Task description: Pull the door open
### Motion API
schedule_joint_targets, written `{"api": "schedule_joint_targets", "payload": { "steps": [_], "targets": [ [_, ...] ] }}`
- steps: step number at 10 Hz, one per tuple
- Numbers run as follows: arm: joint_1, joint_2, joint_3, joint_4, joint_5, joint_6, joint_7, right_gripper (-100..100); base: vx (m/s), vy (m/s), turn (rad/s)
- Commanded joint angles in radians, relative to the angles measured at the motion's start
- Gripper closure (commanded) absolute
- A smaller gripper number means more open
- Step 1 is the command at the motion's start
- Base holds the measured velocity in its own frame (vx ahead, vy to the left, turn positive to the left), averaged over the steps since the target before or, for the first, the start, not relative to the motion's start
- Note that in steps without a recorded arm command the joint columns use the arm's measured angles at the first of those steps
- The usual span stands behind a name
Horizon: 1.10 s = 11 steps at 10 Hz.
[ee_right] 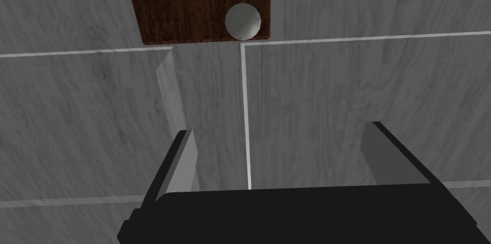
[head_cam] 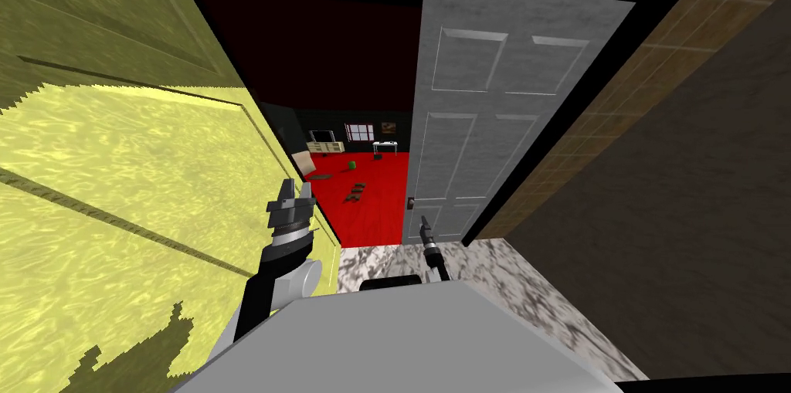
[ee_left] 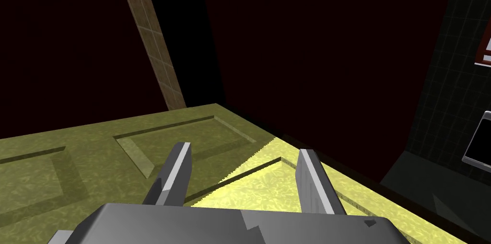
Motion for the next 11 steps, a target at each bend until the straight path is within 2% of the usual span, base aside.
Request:
{"api": "schedule_joint_targets", "payload": {
  "steps": [1, 2, 3, 4, 7, 9, 11],
  "targets": [
    [-0.010, 0.002, 0.000, 0.030, -0.003, -0.010, -0.004, -100, 0.122, 0.043, -0.002],
    [-0.015, 0.009, 0.000, 0.050, -0.005, -0.013, -0.006, -100, 0.160, 0.084, 0.003],
    [-0.013, 0.006, 0.000, 0.042, -0.004, -0.013, -0.004, -100, 0.081, 0.046, -0.004],
    [-0.018, -0.012, -0.024, 0.051, -0.017, -0.015, -0.005, -100, 0.135, -0.016, 0.163],
    [-0.030, -0.039, -0.086, 0.072, -0.050, -0.018, -0.004, -100, 0.137, -0.032, 0.243],
    [-0.037, -0.045, -0.128, 0.086, -0.072, -0.020, -0.003, -100, 0.110, 0.004, 0.259],
    [-0.042, -0.043, -0.155, 0.095, -0.086, -0.021, -0.002, -100, 0.162, 0.019, 0.249]
  ]
}}
